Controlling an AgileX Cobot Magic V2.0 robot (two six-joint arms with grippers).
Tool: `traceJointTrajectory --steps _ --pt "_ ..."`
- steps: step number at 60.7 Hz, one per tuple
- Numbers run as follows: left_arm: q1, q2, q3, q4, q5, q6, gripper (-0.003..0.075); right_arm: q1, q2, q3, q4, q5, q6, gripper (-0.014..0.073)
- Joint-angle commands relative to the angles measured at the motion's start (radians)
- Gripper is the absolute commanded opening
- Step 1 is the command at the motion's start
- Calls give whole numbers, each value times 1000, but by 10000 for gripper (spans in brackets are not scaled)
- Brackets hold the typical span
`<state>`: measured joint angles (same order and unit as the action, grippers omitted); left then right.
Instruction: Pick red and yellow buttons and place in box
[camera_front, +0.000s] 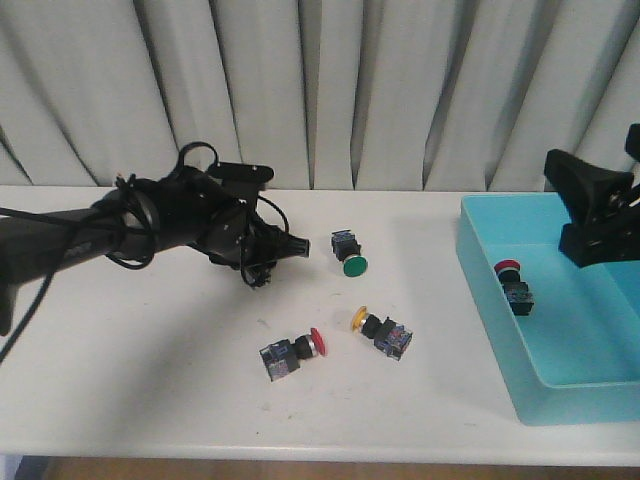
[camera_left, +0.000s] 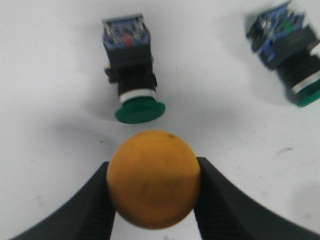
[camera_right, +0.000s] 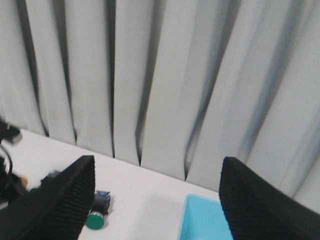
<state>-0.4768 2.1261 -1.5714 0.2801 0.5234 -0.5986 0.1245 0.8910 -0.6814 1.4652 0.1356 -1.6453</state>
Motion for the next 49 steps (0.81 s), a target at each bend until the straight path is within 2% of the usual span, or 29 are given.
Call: traceJointTrajectory --steps 1,10,19,33,41,49 --pt "0 -160 -26 0 -1 -2 -7 43 19 -14 -49 13 -4 520" --pt "-1 -287 -26 -69 53 39 -7 127 103 -2 -100 44 -5 520" --pt "-1 -397 -26 -213 101 107 -7 228 184 -2 -103 66 -55 520" --pt "-1 -476 -26 -568 186 265 -7 367 271 -42 -88 63 -163 520" --pt "-1 -478 -26 -785 251 378 -6 381 299 -64 -41 73 -163 520" --pt "-1 -478 -26 -931 282 454 -6 381 303 -64 -31 80 -163 520"
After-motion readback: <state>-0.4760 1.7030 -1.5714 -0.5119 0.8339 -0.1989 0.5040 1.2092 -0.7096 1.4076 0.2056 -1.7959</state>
